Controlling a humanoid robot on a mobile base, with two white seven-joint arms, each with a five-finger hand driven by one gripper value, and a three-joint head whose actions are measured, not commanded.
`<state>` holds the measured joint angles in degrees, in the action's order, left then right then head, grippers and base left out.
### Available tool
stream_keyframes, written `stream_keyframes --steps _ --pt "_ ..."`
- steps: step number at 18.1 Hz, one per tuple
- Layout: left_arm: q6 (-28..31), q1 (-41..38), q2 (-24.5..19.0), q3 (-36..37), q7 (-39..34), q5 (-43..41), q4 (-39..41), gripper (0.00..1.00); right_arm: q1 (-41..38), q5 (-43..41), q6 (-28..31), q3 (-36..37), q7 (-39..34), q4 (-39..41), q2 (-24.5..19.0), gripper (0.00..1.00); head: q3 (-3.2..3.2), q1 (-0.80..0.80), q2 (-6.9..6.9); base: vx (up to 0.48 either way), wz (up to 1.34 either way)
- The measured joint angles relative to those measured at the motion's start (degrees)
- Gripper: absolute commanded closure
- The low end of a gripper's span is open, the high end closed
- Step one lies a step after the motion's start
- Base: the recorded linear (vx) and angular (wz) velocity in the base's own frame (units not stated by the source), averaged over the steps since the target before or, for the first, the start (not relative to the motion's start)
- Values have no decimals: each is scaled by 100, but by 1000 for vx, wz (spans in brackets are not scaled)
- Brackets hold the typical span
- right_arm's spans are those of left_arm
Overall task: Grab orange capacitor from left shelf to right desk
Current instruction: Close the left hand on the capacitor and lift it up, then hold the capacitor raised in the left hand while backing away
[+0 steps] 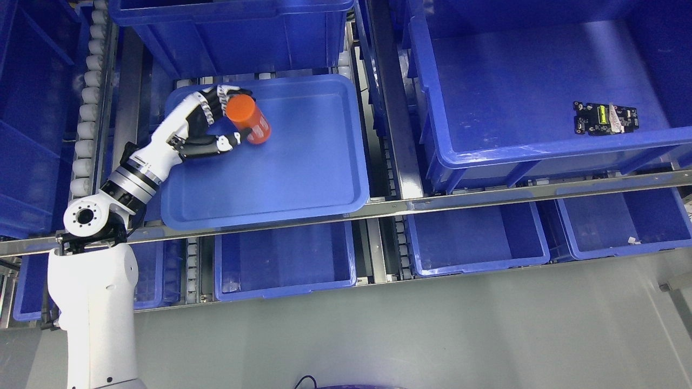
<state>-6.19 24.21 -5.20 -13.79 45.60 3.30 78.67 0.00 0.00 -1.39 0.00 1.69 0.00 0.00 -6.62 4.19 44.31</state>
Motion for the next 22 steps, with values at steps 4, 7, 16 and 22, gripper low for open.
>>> stream_keyframes --steps 4,7,16,22 --pt "-173 60 178 -221 -442 787 239 86 0 0 0 0 0 0 0 0 0 0 0 0 0" --pt "-582 78 269 -200 -1060 1160 475 86 0 0 0 0 0 0 0 0 0 0 0 0 0" --pt "-1172 0 418 432 -4141 1489 1281 86 0 0 0 0 0 0 0 0 0 0 0 0 0" --pt "-1575 -342 461 678 -3428 1526 1602 86 0 0 2 0 0 0 0 0 0 0 0 0 0"
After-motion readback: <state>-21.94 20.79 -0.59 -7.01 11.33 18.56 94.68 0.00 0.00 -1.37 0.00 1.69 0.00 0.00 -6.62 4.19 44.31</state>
